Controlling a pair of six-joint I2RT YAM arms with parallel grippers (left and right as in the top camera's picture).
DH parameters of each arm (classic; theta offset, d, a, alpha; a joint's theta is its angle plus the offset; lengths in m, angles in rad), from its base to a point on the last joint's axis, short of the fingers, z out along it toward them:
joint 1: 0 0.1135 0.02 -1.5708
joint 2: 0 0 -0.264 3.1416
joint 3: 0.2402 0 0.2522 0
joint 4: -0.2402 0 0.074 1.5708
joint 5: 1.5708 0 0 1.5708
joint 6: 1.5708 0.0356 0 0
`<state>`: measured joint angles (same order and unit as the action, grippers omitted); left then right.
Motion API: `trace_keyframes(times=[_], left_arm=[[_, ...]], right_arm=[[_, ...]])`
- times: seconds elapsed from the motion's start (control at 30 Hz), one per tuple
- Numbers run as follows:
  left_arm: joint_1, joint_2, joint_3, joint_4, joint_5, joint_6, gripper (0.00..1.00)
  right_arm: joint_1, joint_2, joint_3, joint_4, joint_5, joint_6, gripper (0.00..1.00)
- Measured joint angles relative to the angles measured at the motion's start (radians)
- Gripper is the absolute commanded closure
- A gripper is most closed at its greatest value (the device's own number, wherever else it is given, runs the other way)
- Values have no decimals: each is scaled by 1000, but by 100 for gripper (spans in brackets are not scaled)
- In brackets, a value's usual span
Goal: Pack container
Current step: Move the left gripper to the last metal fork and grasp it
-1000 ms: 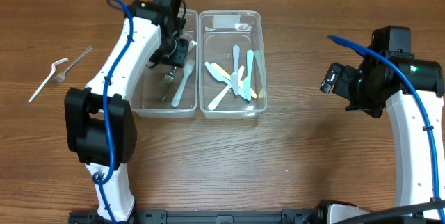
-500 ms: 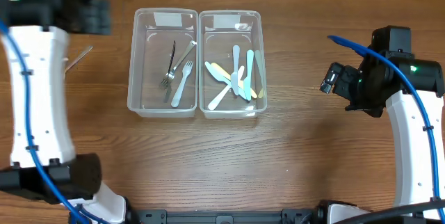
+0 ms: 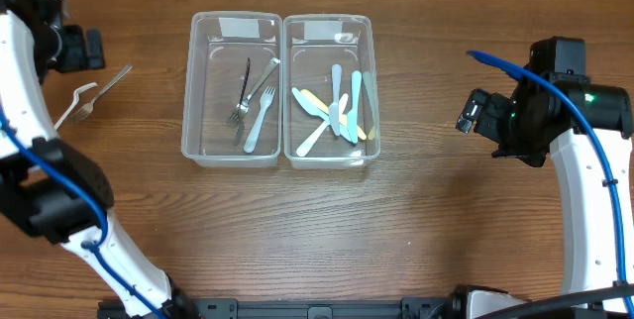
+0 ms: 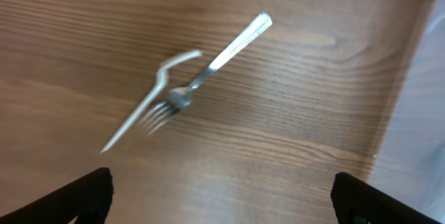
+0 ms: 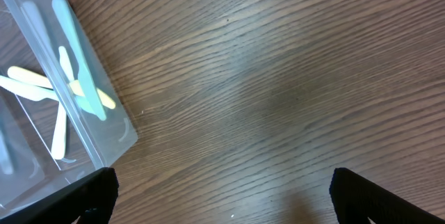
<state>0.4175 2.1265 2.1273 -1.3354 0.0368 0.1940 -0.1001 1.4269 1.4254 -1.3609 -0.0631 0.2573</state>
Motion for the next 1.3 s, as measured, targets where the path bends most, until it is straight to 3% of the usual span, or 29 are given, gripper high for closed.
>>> trace_keyframes(times=[0.43,1.3], left_arm=[[0,259,-8,92,39,44,0],[0,270,-8,154,19,102,4]], right_arm=[[0,0,0,-1,1,1,0],[0,0,0,8,0,0,0]])
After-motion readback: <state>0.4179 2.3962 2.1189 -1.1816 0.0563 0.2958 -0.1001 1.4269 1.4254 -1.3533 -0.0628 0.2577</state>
